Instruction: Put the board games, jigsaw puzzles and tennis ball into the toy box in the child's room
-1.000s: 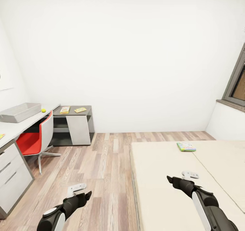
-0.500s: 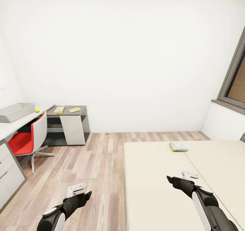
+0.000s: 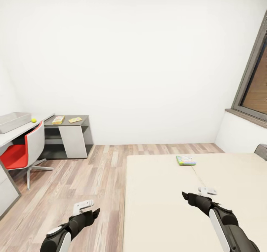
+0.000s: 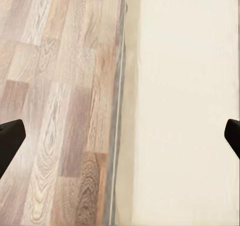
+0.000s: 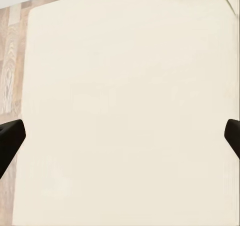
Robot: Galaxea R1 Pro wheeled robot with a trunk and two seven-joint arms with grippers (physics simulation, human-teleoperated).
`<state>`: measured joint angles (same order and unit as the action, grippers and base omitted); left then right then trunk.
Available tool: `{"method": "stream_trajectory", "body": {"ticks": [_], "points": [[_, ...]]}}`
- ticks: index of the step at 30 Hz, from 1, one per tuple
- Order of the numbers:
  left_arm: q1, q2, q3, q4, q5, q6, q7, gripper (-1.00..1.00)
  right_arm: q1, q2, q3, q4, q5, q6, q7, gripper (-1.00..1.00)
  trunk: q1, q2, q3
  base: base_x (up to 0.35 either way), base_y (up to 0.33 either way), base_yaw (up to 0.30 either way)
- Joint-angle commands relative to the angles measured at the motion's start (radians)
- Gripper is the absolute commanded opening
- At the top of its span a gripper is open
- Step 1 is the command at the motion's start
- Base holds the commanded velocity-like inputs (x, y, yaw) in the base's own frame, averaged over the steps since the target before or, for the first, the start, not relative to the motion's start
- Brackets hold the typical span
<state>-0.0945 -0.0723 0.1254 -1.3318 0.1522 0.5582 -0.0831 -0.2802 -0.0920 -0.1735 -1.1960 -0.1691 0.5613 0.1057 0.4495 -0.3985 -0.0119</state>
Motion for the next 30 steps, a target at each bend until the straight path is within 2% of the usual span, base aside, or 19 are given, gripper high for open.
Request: {"method": "stream_trajectory", "body": {"ticks": [1,30], "points": [[-0.001,-0.001,0.003,-0.001,0.004,0.007,-0.005,1.0,-0.001,0.0,-0.001,0.0,-0.004,0.005,0.003,1.0,0.001,-0.001,-0.001,0.0,-0.303,0.0],[-0.001,-0.001,0.003,-0.001,0.004,0.006,-0.004,1.0,-0.001,0.0,-0.001,0.0,-0.004,0.005,0.003,1.0,0.001,-0.001,-0.001,0.0,-0.3,0.0]]}}
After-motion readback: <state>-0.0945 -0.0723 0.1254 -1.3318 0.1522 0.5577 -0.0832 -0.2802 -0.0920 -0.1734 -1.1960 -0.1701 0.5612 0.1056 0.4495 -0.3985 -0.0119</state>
